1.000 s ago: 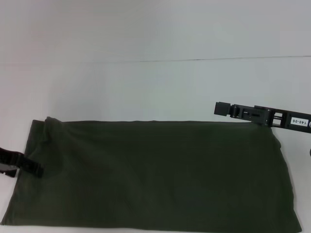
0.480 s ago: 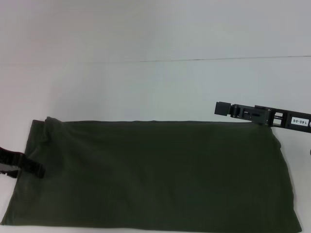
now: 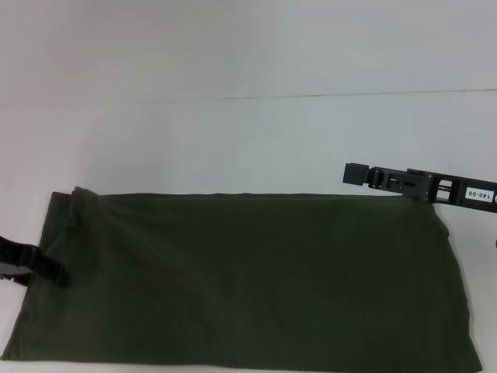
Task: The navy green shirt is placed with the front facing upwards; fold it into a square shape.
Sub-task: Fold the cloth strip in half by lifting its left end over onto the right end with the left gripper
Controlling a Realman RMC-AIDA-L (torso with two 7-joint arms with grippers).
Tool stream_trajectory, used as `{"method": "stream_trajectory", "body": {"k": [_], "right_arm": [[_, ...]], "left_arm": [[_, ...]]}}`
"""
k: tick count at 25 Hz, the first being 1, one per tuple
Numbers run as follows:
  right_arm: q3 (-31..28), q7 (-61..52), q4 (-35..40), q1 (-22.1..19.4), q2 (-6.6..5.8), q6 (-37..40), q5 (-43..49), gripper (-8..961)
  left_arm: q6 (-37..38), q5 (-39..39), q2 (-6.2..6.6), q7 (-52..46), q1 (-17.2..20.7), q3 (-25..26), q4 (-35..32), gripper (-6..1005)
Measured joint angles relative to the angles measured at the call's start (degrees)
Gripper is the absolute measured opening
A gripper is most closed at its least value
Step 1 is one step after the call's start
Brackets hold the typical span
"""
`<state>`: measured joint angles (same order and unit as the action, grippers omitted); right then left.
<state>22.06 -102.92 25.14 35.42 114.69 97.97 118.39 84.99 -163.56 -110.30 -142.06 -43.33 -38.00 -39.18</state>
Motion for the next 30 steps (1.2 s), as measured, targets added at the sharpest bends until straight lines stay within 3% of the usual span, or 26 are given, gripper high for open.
{"method": "stream_trajectory", "body": {"k": [6, 30], "right_arm": [[0.0, 0.0, 0.0, 0.0, 0.0, 0.1, 0.0, 587], [0.0, 0.0, 0.0, -0.2, 0.0, 0.0, 0.0, 587]], "left_arm": [[0.0, 0.0, -0.05, 0.0, 0.0, -0.4, 0.0, 735], [1.2, 1.9, -0.02, -0.1, -1.5, 0.6, 3.0, 736]]}}
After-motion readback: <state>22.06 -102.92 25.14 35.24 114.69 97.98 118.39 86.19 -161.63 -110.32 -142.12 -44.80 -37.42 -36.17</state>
